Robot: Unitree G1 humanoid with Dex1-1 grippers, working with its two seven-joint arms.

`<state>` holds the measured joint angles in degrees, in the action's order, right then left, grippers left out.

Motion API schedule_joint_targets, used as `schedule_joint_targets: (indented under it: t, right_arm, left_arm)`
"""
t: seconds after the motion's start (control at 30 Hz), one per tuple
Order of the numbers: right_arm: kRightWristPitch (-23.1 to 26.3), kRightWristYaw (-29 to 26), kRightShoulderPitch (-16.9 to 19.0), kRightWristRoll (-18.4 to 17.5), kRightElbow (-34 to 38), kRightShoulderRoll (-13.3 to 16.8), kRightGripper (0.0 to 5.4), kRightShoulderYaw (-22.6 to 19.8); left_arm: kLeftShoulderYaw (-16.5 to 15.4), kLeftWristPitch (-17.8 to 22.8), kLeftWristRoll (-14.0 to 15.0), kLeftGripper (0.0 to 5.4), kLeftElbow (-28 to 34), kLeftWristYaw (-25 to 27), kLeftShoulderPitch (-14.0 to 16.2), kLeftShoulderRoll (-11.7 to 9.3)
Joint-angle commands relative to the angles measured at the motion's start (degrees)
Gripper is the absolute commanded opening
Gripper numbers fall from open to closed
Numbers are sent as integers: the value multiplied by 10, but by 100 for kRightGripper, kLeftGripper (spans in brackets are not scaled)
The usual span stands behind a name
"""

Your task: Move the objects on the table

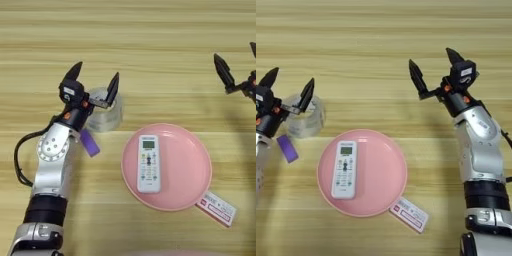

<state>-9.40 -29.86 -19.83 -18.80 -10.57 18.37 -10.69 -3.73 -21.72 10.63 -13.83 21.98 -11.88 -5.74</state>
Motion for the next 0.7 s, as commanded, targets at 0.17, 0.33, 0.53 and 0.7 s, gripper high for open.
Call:
schedule_joint_targets:
  t: [0.17,0.33,0.53,0.7]
  right_arm:
    - [34,-59,26,-45,57,32,540,-7]
    - [47,-95,58,-64,86,45,540,-6]
    - [55,-110,76,-67,103,49,540,-3]
    - [54,-104,60,-78,72,24,540,-7]
  left_arm:
    - [-9,-17,-7,538,-17,-19,22,-3]
    - [-24,-29,-1,538,-23,-38,32,0]
    - [-7,-15,-13,538,1,-18,73,-17]
    - [7,35,14,538,71,39,116,-55]
